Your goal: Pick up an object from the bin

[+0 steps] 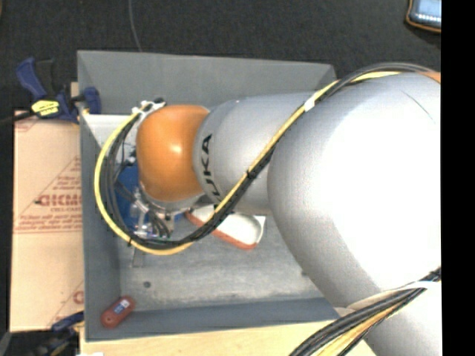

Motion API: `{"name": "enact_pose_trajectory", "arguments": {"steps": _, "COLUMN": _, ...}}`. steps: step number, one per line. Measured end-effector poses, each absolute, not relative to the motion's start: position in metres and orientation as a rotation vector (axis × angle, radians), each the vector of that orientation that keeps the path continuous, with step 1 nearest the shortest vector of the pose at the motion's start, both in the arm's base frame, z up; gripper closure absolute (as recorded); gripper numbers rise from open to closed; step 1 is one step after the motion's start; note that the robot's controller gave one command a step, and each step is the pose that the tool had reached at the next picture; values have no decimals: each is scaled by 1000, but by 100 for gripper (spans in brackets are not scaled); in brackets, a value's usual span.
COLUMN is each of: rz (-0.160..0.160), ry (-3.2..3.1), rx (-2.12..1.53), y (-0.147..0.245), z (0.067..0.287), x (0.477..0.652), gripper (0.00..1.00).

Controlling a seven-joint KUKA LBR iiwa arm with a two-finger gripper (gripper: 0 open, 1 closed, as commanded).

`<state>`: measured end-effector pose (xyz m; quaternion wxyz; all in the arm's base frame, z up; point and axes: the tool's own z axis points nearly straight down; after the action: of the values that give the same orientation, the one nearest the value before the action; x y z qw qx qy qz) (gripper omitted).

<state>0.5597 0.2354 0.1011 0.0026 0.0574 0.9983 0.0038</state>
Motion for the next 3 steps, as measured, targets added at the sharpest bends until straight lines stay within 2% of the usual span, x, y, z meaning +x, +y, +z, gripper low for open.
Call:
{"name": "enact_pose_trajectory", "arguments": {"steps": 1, "rz": 8, "ry": 3132, "rx": 144, "y": 201, "z": 72, "x": 637, "gripper": 0}}
{"name": "enact_pose_trajectory", "arguments": {"steps": 2, "rz": 27, "ry": 2978, "rx": 975, "y": 236, "z": 74, "x": 602, "gripper": 100}}
{"name": "enact_pose_trajectory", "arguments": {"steps": 3, "rz": 27, "ry": 2978, "rx": 975, "y": 236, "z": 75, "x": 602, "gripper": 100}}
